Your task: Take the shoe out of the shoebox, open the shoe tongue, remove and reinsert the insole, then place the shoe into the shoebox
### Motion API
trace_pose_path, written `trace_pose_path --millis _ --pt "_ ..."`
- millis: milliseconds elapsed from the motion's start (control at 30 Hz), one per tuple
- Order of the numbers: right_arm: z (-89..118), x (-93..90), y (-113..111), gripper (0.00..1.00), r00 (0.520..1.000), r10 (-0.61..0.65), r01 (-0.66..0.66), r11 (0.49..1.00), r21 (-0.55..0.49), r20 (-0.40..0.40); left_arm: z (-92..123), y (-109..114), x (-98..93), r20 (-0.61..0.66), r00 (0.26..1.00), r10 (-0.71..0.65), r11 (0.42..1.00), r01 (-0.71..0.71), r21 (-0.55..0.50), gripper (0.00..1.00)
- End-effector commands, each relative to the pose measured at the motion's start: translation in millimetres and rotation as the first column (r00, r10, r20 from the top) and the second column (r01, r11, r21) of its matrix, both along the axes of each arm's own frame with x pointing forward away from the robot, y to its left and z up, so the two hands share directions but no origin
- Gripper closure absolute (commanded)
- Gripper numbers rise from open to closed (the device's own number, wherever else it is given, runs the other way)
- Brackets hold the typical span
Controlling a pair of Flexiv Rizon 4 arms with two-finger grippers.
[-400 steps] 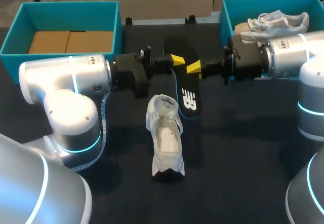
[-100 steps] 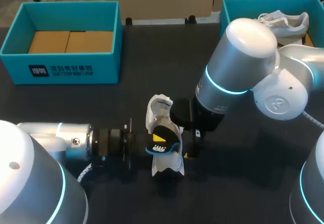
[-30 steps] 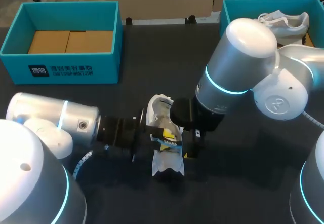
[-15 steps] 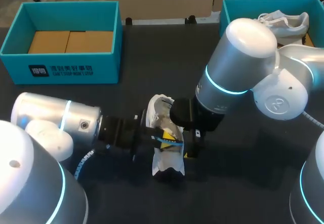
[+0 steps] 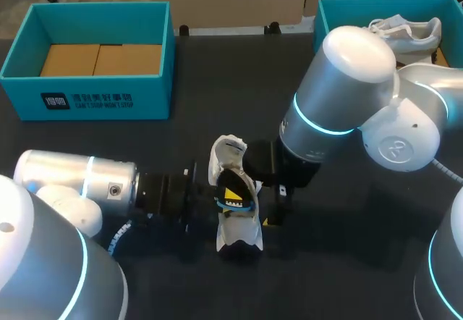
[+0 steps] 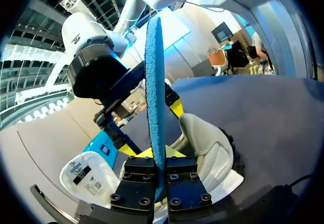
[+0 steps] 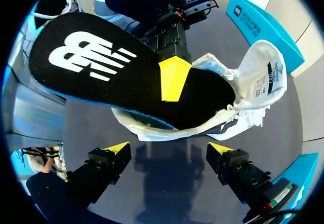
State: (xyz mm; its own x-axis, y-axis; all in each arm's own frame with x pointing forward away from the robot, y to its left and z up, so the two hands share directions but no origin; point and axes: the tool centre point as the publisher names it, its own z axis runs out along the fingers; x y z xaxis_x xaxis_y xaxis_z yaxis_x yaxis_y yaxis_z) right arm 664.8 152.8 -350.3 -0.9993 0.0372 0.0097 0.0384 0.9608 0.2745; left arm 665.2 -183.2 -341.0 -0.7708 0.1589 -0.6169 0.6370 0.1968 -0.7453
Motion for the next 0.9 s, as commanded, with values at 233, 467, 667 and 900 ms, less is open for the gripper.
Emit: trace_pose_path --millis 233,467,667,900 --pt "-1.6 -0.8 0.3 0.00 1.000 -0.001 0.001 1.000 0.001 0.003 -4.4 -2.9 12.6 0.056 0.997 0.049 0.997 -0.052 0.050 1.00" --pt "-1.6 -0.8 0.3 0.00 1.000 -0.001 0.001 1.000 0.001 0.003 3.9 -1.7 6.2 0.033 0.999 0.038 0.999 -0.039 0.032 0.96" --pt "-1.6 -0.8 0.3 0.00 1.000 -0.001 0.001 1.000 0.001 0.003 18.8 -0.1 -6.1 0.037 0.999 0.039 0.999 -0.040 0.034 0.79" --pt "-1.6 -0.8 0.3 0.00 1.000 -0.001 0.001 1.000 0.001 0.003 36.7 -5.4 -21.3 0.062 0.998 0.024 0.999 -0.026 0.024 0.78"
